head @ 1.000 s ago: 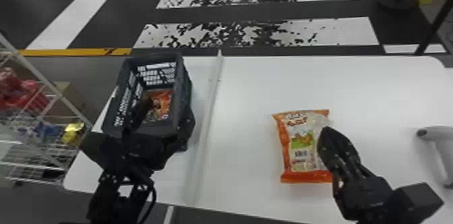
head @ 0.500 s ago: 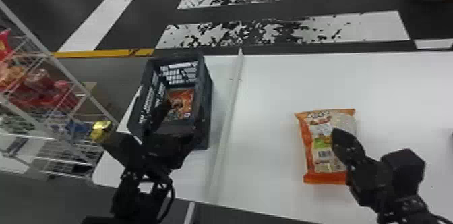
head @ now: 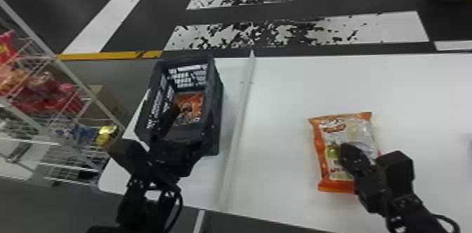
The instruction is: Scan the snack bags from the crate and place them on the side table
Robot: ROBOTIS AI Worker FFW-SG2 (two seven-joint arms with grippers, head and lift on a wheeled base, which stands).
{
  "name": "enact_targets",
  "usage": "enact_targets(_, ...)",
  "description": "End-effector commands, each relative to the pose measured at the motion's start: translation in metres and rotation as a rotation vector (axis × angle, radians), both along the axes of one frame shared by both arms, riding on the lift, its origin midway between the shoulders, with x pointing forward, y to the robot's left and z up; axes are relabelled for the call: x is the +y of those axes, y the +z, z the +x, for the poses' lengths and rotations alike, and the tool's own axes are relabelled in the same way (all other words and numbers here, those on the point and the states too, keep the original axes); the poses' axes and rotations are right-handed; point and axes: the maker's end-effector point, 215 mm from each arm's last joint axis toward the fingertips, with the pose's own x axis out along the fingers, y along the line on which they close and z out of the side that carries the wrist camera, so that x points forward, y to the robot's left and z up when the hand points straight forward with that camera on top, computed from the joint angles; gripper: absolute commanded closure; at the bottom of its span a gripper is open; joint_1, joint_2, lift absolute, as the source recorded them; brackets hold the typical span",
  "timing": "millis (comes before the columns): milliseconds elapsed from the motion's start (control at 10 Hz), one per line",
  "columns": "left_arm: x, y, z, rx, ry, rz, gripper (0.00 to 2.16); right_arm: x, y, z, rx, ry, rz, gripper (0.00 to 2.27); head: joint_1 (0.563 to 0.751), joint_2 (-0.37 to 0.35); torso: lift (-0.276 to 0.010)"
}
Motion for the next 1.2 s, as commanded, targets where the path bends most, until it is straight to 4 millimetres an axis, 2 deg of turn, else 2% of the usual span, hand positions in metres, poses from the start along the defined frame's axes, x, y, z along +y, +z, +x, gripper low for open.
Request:
enact_targets(0,0.000,0.000,0.000,0.000,0.001,-0.001,0.08,0.001,0.001,0.000,-0.008,0.004,0.000,2.25,0.695,0.277,-0.081)
enact_targets(200,-0.001,0.001,0.001,-0.003,-0.003,-0.006,0.08,0.005,0.060,0.007,-0.087,0.000,0.037,2.25,0.695,0.278,-0.081)
enact_targets(300,-0.003,0.000,0.001,-0.002,-0.005,-0.008,0.08,0.016,0.074,0.003,-0.092,0.024,0.049,2.25,0.695,0.278,-0.081)
enact_targets(400,-0.003,0.001,0.001,-0.002,-0.006,-0.007,0.08,0.036,0.077,-0.004,-0.089,0.071,0.057,2.25,0.695,0.284,-0.081)
enact_targets(700,-0.002,0.002,0.002,-0.004,-0.008,-0.006,0.08,0.091,0.044,-0.020,-0.033,0.207,0.018,2.25,0.695,0.345,-0.081)
enact_targets(900,-0.003,0.001,0.001,-0.003,-0.012,-0.008,0.08,0.105,0.022,-0.016,-0.012,0.251,-0.037,2.25,0.695,0.350,-0.081)
enact_targets(1100,-0.002,0.001,0.001,-0.002,-0.012,-0.012,0.08,0.101,0.008,-0.009,-0.006,0.254,-0.112,2.25,0.695,0.350,-0.081)
